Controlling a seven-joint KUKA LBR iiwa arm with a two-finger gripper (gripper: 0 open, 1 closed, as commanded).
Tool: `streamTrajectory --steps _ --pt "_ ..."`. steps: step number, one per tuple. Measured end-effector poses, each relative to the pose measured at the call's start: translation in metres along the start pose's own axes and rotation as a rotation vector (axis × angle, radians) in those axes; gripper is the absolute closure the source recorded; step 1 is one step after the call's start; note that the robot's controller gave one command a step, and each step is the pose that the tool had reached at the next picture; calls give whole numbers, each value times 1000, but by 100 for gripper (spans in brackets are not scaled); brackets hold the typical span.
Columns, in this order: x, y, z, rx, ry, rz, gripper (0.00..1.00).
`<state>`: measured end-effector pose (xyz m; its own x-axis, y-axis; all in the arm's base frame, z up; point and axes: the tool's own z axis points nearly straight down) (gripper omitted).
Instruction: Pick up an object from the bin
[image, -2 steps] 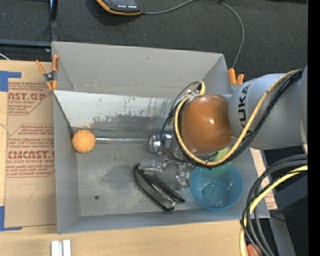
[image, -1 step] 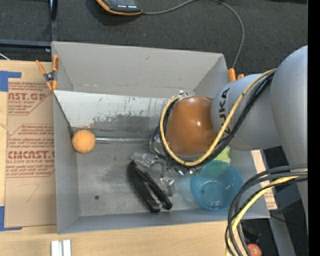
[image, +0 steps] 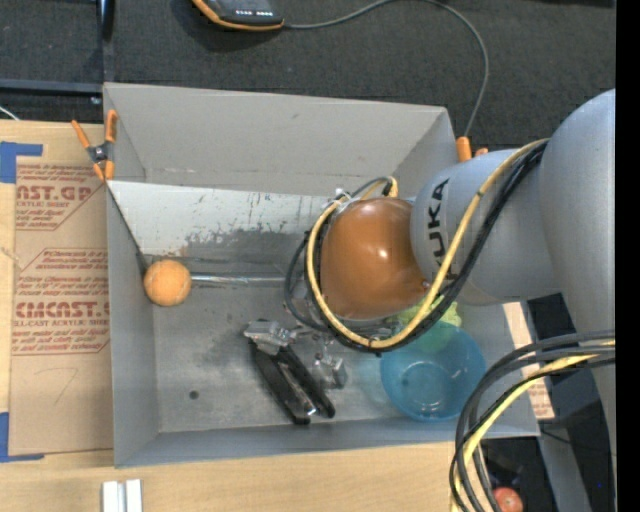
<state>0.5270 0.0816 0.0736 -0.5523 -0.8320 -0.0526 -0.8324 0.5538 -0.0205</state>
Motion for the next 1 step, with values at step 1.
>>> streamTrajectory --steps 1 --pt "72 -53 0 1 0 -177 0"
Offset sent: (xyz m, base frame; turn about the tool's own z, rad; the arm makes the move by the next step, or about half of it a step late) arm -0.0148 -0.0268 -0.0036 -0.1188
